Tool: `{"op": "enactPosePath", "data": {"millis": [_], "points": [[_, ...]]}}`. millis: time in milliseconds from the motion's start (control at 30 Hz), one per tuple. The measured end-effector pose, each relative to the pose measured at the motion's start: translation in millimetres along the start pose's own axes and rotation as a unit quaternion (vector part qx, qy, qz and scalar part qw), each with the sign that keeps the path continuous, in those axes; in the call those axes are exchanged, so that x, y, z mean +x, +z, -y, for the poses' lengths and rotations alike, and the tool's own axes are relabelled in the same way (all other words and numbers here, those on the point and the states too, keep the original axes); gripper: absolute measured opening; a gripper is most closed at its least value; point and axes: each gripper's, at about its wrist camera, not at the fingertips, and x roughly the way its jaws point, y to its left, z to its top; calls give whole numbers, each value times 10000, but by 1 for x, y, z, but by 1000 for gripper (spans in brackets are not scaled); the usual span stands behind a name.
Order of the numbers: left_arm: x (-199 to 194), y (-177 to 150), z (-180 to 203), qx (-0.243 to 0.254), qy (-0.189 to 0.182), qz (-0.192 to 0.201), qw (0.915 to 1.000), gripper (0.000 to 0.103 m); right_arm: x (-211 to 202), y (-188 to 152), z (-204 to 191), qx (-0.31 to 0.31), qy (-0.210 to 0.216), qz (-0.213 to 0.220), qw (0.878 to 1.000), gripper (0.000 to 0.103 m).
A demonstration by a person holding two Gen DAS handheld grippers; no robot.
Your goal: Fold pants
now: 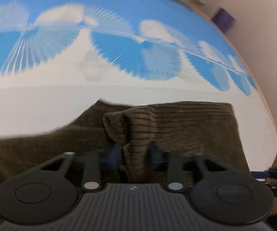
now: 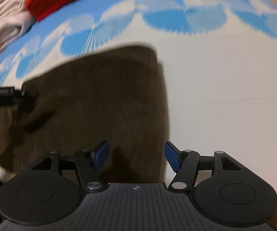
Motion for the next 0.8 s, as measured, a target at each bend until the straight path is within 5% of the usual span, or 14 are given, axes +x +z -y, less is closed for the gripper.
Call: {"op": "enactPosePath", "data": {"millis": [200, 267, 333, 433, 533, 667, 800], "points": [[-54, -1, -11, -430, -304, 826, 9952, 23, 6, -9, -10, -203, -9, -248, 9995, 70], [-44, -4, -24, -711, 303, 535, 9956, 50, 6, -10, -12, -334, -97, -289, 9990, 72], [-42, -11, -32, -839, 632, 233, 9942, 51, 7, -12, -13, -411, -205, -297, 9985, 73], [-51, -25, -41, -1073, 369, -84, 9935, 53, 4, -12, -11, -356, -189, -270, 9988, 73], [-55, -43, -37, -1079, 51, -541, 9927, 70, 2, -11, -13, -389, -155, -253, 9988, 73], [-27, -69, -38, -1106, 197, -1440, 9832, 68, -2, -13, -16, -446, -38, -266, 9986, 73], [-20, -69, -39, -1159, 40, -1392, 9835, 61, 0, -14, -18, -502, -102, -286, 9983, 73]]}}
